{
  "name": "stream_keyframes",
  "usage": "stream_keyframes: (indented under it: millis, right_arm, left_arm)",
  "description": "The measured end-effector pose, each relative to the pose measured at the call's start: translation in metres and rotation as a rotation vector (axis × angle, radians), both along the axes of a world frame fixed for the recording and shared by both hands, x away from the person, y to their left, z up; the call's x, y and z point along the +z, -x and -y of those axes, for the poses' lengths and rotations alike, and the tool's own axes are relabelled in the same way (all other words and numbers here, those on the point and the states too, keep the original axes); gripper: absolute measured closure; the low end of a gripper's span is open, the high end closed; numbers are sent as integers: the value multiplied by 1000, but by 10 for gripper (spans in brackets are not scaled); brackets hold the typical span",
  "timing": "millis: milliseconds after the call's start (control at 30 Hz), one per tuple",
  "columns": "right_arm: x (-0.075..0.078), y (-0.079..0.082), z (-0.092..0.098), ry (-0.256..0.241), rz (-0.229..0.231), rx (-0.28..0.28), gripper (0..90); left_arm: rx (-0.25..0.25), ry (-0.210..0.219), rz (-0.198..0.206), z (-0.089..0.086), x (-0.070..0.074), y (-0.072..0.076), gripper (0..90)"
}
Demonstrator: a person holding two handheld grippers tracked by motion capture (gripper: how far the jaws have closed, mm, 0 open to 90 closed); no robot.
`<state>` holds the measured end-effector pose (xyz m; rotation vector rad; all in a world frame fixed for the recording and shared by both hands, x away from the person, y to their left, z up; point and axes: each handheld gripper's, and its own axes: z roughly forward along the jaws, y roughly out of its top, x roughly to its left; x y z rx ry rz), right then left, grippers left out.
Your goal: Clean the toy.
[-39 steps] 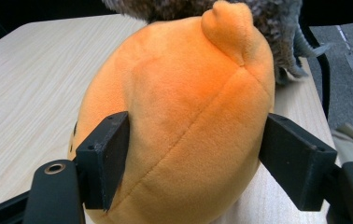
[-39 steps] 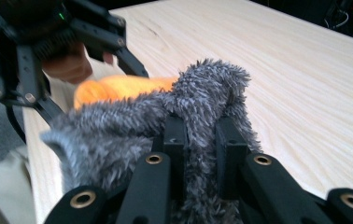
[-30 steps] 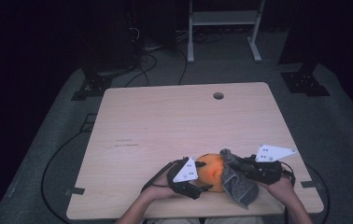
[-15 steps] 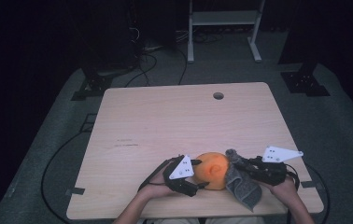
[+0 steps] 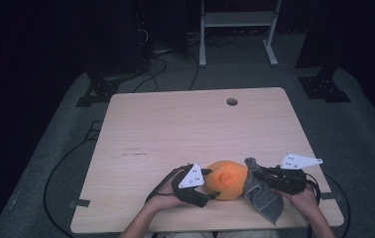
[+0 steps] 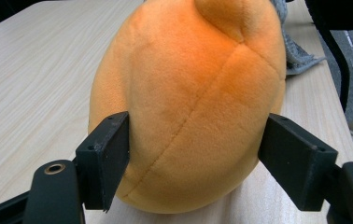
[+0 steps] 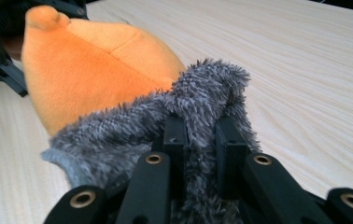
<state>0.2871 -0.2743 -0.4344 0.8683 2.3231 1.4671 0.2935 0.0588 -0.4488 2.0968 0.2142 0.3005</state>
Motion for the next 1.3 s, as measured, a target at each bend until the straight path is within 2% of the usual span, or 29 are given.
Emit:
stream_keyframes:
  millis: [100, 133, 167, 200, 267, 333, 400, 500, 567, 633, 700, 733, 800, 867, 933, 1033, 1067, 1133, 1200, 1233, 1300]
  right_arm:
    - [10, 9, -8, -43, 49, 50, 771]
    - [12, 10, -12, -47, 58, 65, 771]
    - [11, 10, -15, -31, 58, 72, 771]
    - [9, 9, -17, -10, 58, 70, 771]
    - [4, 4, -14, -8, 40, 50, 772]
    - [3, 2, -9, 13, 23, 12, 772]
    - [5, 6, -6, 12, 30, 0, 772]
    - [17, 15, -13, -34, 88, 45, 771]
    - [20, 16, -21, -34, 94, 81, 771]
    - [14, 16, -30, 18, 95, 88, 772]
    - [12, 17, -32, -1, 91, 91, 772]
    - [14, 18, -34, 11, 100, 89, 772]
    - [16, 21, -37, 31, 108, 79, 772]
    - [17, 21, -37, 40, 118, 69, 772]
    - [22, 20, -34, 2, 125, 49, 773]
    - [34, 23, -30, -83, 161, 50, 773]
    - [36, 24, -28, -116, 162, 56, 773]
    - [36, 22, -28, -140, 154, 58, 773]
    - [29, 19, -30, -118, 134, 54, 773]
    - [24, 17, -32, -89, 118, 50, 772]
    - [12, 11, -38, 33, 94, 35, 772]
  left_arm:
    - [3, 2, -4, -1, 0, -1, 260]
    - [4, 2, -5, -1, 0, -1, 260]
    - [5, 3, -5, -2, 0, -1, 260]
    - [8, 3, -4, -2, 0, -1, 260]
    - [17, -7, 8, 0, -1, -1, 260]
    - [19, -13, 8, 0, -1, -1, 260]
    - [24, -8, 3, 0, -2, -2, 261]
    - [22, -4, -4, 1, -2, -3, 261]
    - [17, 6, -4, 1, -1, -4, 256]
    - [20, 25, -5, 3, -1, -4, 169]
    - [41, 12, -26, 8, -4, -7, 88]
    - [48, 11, -26, 10, -5, -7, 84]
    - [61, 3, -19, 13, -4, -7, 136]
    - [80, 29, 18, 13, 3, -4, 237]
    - [77, 62, 32, 12, 14, 0, 300]
    - [57, 129, 12, 5, 31, 3, 313]
    - [54, 134, 8, 3, 36, 3, 315]
    - [46, 125, 11, 0, 40, 5, 316]
    - [53, 85, -2, -3, 42, 3, 316]
    - [61, 79, -11, -5, 41, 1, 319]
    - [76, 64, -27, -8, 40, -2, 326]
